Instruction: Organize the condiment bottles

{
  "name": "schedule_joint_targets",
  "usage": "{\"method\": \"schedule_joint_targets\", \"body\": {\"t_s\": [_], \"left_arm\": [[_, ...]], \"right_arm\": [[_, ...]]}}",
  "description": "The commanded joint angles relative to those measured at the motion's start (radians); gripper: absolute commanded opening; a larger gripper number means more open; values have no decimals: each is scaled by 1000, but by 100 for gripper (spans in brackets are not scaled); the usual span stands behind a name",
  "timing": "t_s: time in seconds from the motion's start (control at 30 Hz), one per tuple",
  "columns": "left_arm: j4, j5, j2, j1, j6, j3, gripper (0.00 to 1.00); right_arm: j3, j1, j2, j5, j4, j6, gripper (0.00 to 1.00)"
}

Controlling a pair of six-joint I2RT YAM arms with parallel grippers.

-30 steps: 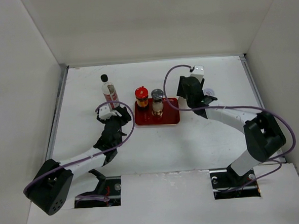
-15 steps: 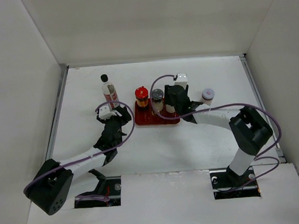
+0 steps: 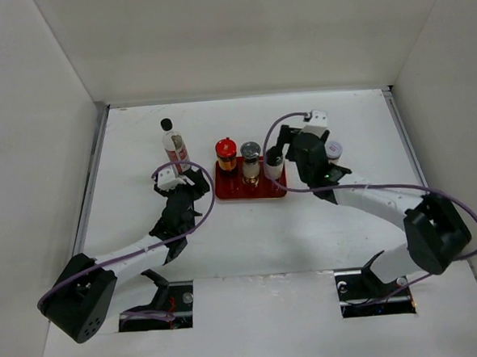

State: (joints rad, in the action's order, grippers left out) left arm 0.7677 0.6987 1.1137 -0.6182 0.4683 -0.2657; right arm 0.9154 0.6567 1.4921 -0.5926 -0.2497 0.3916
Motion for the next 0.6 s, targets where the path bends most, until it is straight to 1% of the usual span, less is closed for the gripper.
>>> {"method": "schedule_joint_targets", "body": {"t_s": [0.0,0.1,0.2,0.33,0.53,0.57], "left_arm": [[56,-7,-5,-4,10,-4,65],[48,-10,-9,-13,12,-7,65],[58,-13,-11,-22,13,-3,66],[58,-16,9,-18,15,-9,66],[55,-16,9,-13,15,-9,66],[54,-16,0,-16,15,-7,66]], "right_arm": [[-55,-100,-93,-130,-45,13,94],[-67,-200,-83,-193,-4,6,100],[-53,-295,-23,-214,65,15,100],[-12,-326,68,-109,112,16,100],[8,-358,112,-64,102,29,100],[11,-366,122,-59,98,35,98]]}}
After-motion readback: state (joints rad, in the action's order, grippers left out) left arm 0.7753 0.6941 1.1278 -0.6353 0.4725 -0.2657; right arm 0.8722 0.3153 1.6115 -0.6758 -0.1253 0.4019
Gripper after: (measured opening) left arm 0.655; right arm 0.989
